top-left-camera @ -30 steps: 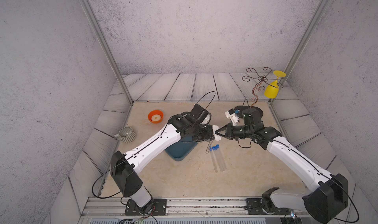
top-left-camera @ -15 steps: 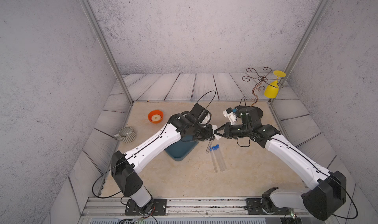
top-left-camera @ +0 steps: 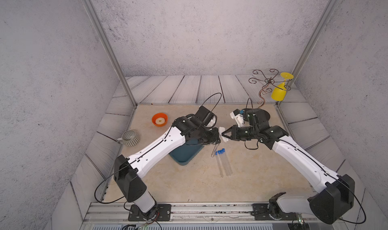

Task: Wipe the exteriors of test tubes
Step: Wipe the dirt from the test tube.

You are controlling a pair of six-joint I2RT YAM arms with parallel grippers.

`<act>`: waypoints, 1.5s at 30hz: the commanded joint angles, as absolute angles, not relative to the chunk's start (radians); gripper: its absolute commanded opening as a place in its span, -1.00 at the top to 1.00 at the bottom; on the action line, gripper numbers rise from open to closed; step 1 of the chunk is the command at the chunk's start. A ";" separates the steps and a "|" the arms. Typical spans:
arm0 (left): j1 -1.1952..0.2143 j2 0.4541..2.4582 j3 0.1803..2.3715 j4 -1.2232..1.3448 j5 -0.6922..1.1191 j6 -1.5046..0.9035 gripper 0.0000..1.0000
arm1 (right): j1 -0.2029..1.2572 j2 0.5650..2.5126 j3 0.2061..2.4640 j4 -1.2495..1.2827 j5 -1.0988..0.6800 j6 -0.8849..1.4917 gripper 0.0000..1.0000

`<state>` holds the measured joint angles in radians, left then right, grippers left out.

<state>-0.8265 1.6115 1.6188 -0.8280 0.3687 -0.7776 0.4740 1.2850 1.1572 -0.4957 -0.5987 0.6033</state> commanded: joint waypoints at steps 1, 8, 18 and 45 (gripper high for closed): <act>-0.822 1.621 1.651 -0.790 0.364 -0.792 0.69 | 0.475 1.197 1.098 -0.444 -0.633 0.709 0.90; -0.802 1.607 1.634 -0.774 0.355 -0.816 0.69 | 0.474 1.084 1.037 -0.499 -0.607 0.786 0.89; -0.799 1.629 1.662 -0.766 0.334 -0.806 0.68 | 0.543 1.112 0.988 -0.475 -0.652 0.859 0.90; -0.799 1.658 1.712 -0.791 0.287 -0.765 0.68 | 0.638 1.066 1.029 -0.580 -0.647 0.851 0.90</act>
<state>-0.8032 1.6455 1.6917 -0.7792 0.3023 -0.7822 0.6342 1.0954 1.0340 -0.5415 -0.6376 0.8600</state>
